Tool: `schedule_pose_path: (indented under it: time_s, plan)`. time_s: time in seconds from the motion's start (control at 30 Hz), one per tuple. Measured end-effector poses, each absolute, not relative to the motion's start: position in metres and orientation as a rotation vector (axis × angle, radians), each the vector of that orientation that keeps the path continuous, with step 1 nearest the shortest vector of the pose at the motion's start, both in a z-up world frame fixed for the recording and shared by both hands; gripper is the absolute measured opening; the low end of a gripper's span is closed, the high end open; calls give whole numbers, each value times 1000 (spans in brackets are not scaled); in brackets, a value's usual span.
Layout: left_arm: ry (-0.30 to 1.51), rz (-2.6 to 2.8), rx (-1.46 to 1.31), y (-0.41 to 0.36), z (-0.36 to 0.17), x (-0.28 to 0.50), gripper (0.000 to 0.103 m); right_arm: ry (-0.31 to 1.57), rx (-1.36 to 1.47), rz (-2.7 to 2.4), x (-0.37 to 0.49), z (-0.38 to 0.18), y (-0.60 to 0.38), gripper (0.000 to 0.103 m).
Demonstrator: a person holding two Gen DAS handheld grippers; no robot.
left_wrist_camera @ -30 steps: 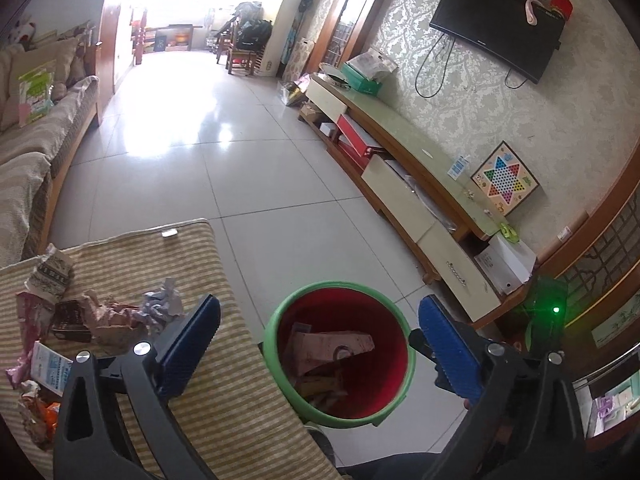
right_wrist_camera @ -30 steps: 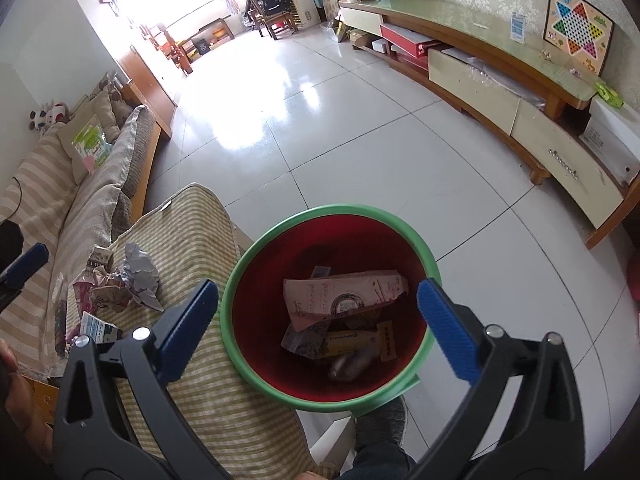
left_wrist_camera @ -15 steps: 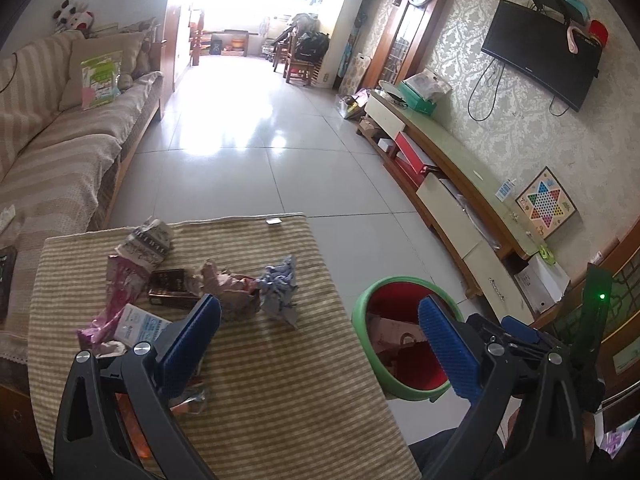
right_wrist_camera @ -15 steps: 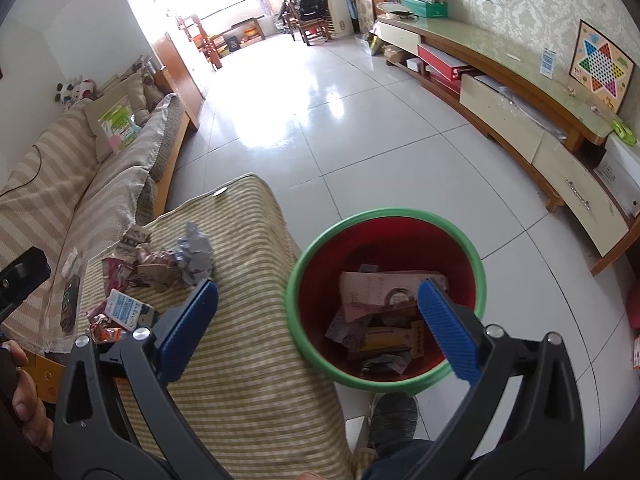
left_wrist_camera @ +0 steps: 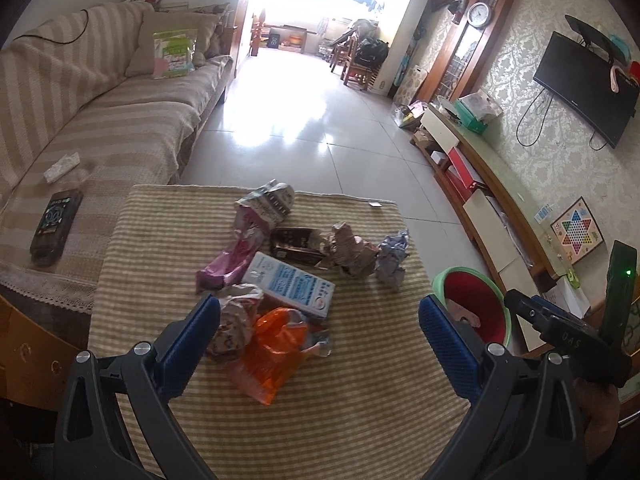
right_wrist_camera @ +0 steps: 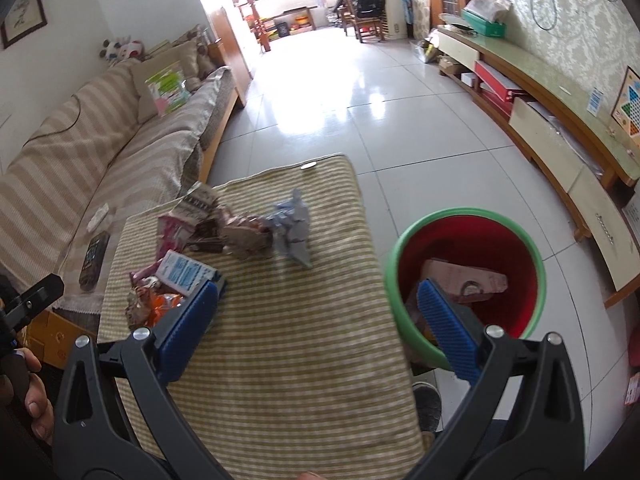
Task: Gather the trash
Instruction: 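Move both open tools back over the table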
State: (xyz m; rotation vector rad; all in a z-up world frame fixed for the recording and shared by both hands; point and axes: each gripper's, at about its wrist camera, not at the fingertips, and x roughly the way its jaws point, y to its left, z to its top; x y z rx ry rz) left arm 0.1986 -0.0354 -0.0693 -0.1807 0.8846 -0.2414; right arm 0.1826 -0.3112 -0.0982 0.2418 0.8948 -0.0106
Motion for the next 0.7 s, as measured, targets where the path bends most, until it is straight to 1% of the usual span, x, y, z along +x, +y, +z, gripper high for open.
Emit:
schedule_pose_path:
  time_s: [0.33, 0.7]
  plan:
    - [952, -223, -211, 15, -92, 192, 95, 937, 164, 69, 189, -109, -249, 99]
    - [1030, -227, -217, 15, -136, 210, 95, 972, 130, 72, 210, -128, -235, 99]
